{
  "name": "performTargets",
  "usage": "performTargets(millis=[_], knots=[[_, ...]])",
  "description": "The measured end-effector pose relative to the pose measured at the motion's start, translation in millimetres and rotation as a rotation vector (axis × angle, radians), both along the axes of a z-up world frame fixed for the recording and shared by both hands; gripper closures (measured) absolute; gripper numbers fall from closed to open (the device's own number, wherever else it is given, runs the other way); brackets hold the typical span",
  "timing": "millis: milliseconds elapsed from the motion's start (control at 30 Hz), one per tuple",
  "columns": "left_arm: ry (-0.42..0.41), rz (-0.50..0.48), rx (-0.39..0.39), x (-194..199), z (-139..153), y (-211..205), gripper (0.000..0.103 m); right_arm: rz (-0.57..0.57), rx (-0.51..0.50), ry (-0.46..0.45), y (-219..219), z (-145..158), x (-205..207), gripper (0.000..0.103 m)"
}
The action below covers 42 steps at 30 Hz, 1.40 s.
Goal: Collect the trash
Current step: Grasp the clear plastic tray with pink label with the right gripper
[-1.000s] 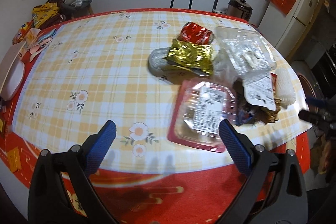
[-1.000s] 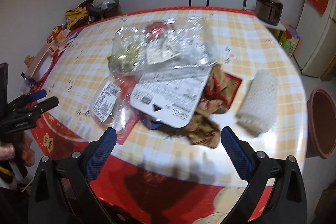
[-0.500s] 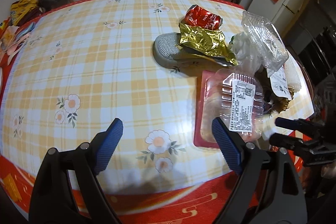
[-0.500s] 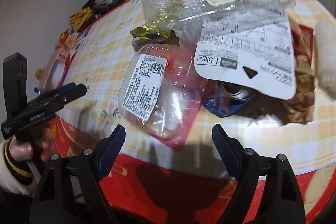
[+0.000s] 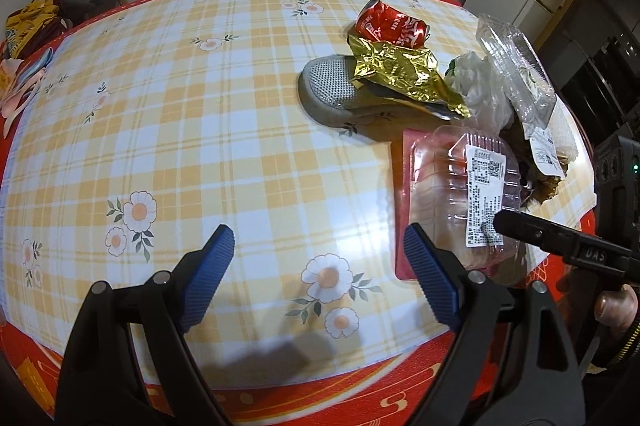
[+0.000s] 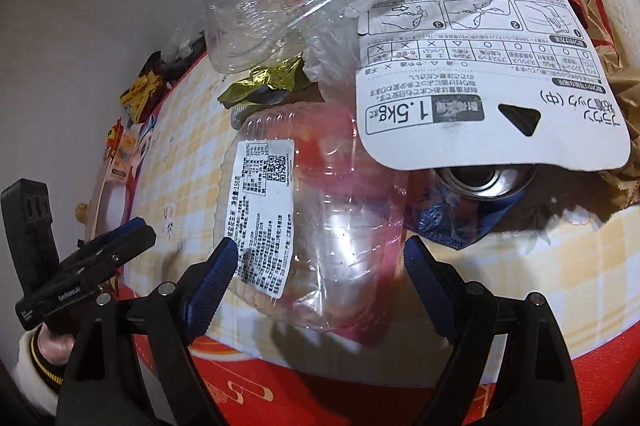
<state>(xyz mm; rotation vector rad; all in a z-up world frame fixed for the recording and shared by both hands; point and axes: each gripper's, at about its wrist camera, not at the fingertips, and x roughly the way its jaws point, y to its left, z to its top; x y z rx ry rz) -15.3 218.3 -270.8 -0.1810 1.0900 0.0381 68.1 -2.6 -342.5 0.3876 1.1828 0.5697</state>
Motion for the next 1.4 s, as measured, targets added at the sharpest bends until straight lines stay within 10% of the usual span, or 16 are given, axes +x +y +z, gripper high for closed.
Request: performTargets(millis=[400,800,1400], knots=[[0.005,0.002,-0.012,-1.5,-4.5,2.9,0.018,-0.017,0.047,-0.019,6.0,-7.1,0.0,0.011],[-0.015,0.017,-0.023,-5.7,2.4,4.8,0.018,0.017,0.102,0.004,3.0,4.9,-3.2,0.058],[-0.088,0.143,-0.03,-24.8,41.6,42.4,0.017,0.279,-0.039,-0.261,46.9,85.7,-15.0,0.058]])
